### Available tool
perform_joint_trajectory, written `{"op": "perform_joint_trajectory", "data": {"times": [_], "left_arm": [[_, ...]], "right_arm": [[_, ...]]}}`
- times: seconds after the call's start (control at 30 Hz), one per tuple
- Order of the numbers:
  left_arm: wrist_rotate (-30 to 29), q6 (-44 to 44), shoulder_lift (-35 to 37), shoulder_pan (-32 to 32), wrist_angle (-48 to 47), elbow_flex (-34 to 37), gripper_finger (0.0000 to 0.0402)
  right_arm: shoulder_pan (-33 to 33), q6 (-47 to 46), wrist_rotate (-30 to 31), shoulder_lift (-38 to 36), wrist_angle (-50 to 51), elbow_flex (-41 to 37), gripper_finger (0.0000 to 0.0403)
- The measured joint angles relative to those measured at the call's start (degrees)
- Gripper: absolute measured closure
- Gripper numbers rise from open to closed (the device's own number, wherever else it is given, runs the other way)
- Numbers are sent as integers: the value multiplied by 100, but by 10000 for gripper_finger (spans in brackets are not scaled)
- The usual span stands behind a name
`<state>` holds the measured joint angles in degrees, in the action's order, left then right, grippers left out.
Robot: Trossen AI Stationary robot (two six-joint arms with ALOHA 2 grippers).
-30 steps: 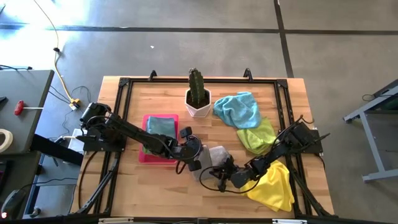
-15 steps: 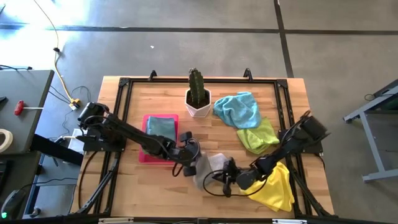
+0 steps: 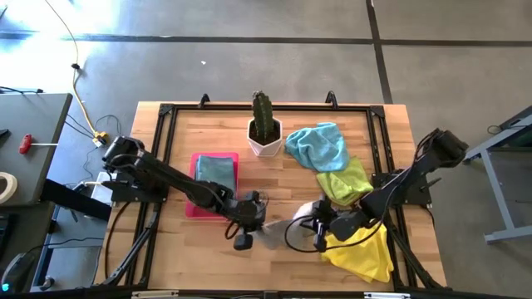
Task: Fold microfiber towels
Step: Fold the gray towel
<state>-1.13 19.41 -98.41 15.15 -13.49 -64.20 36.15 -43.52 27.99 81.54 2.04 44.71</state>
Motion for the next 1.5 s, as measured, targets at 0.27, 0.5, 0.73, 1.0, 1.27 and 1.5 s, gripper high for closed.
{"op": "perform_joint_trajectory", "data": {"times": [0.27,0.5,0.73,1.0,1.27,1.5], "left_arm": [[-519,-69,-392,150,242,-2,330],[-734,-649,-437,275,397,-17,232],[-1136,-1070,-534,366,910,-22,198],[-1131,-1753,-973,287,2601,-15,201],[-891,-2174,-1415,166,4525,-22,201],[-215,-2158,-1845,-36,5190,-24,201]], "right_arm": [[-12,-132,-604,-33,466,43,403],[-11,-269,-1166,-33,985,37,403],[67,182,-2269,-33,1465,37,403],[291,893,-2720,-35,2052,506,403],[299,1032,-2588,-37,3313,1425,403],[358,2752,-1958,-37,3661,1688,403]]}}
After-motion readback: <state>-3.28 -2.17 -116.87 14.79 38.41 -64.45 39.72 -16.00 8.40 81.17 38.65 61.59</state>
